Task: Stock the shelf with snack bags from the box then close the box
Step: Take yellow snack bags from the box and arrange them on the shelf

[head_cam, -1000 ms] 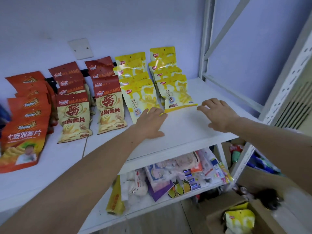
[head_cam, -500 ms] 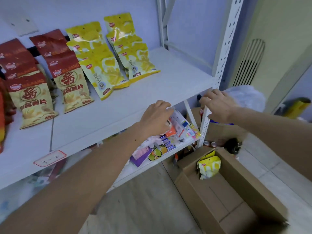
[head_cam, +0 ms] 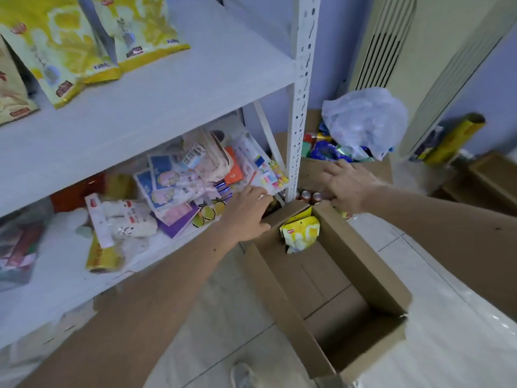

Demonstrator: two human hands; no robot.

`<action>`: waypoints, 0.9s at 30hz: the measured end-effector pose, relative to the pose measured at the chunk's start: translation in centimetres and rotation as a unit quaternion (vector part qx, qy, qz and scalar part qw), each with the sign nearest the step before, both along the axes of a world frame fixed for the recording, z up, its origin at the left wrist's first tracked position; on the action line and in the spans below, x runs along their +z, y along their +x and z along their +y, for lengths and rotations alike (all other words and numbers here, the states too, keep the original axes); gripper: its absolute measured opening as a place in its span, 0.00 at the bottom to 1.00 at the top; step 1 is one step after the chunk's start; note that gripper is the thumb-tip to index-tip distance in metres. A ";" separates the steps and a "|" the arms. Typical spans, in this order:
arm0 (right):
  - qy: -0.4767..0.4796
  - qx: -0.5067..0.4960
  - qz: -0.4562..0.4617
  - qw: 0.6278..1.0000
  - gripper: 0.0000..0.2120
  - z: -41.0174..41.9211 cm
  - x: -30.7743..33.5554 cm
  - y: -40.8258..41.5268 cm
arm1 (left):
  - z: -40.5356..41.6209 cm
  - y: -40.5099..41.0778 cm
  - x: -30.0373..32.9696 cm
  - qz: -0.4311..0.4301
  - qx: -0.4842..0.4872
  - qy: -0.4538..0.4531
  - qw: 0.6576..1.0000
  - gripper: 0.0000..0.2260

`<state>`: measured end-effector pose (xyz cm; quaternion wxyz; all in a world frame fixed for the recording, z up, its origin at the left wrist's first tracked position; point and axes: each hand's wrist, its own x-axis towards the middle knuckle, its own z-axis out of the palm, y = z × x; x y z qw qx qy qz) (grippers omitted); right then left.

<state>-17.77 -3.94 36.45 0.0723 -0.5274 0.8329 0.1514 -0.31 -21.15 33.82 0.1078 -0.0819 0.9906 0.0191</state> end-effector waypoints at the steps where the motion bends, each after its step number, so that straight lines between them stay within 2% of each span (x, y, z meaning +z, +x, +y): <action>1: 0.010 0.004 -0.010 1.000 0.24 0.6 -1.0 -0.7 | 0.9 -0.5 -1.1 -0.004 0.010 0.009 1.000 0.27; 9: 0.060 0.023 -0.063 0.996 0.22 3.1 -9.9 -5.8 | 6.1 -3.7 -11.6 -0.028 0.116 0.084 0.989 0.28; 19: 0.090 0.027 -0.105 0.990 0.37 1.5 -27.8 -8.9 | 7.6 -5.2 -27.8 -0.066 0.243 0.153 0.956 0.28; 22: 0.068 0.046 -0.091 0.992 0.33 0.5 -33.2 -9.4 | 7.8 -5.9 -32.9 -0.077 0.253 0.170 0.949 0.28; 27: 0.065 0.059 -0.034 0.996 0.35 -1.3 -40.2 -10.3 | 7.1 -7.0 -39.1 -0.101 0.256 0.132 0.952 0.27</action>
